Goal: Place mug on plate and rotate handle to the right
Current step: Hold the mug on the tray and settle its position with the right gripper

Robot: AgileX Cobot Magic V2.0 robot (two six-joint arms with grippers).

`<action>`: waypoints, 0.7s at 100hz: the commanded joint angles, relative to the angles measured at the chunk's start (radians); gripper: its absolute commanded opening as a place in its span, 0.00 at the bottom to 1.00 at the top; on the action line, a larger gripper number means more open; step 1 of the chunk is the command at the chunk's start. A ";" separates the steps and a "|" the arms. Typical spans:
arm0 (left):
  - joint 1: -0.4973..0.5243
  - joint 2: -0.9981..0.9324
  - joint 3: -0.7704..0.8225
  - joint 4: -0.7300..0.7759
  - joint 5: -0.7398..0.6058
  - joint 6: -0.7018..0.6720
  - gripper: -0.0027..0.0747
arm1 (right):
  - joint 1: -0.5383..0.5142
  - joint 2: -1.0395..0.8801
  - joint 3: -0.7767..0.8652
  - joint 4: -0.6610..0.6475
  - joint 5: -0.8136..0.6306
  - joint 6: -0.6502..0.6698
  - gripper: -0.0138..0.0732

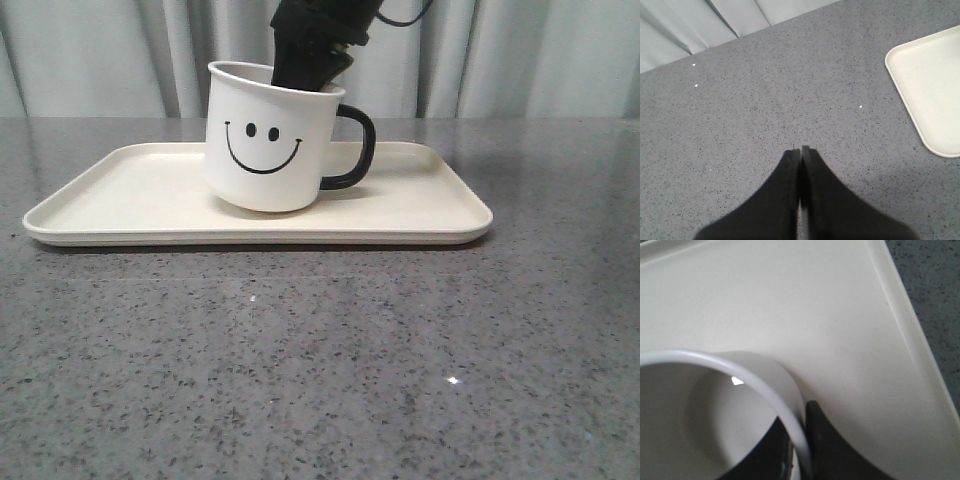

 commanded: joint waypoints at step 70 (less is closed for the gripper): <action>-0.007 -0.003 -0.021 0.007 -0.019 -0.012 0.01 | -0.001 -0.060 -0.026 0.031 0.090 -0.003 0.24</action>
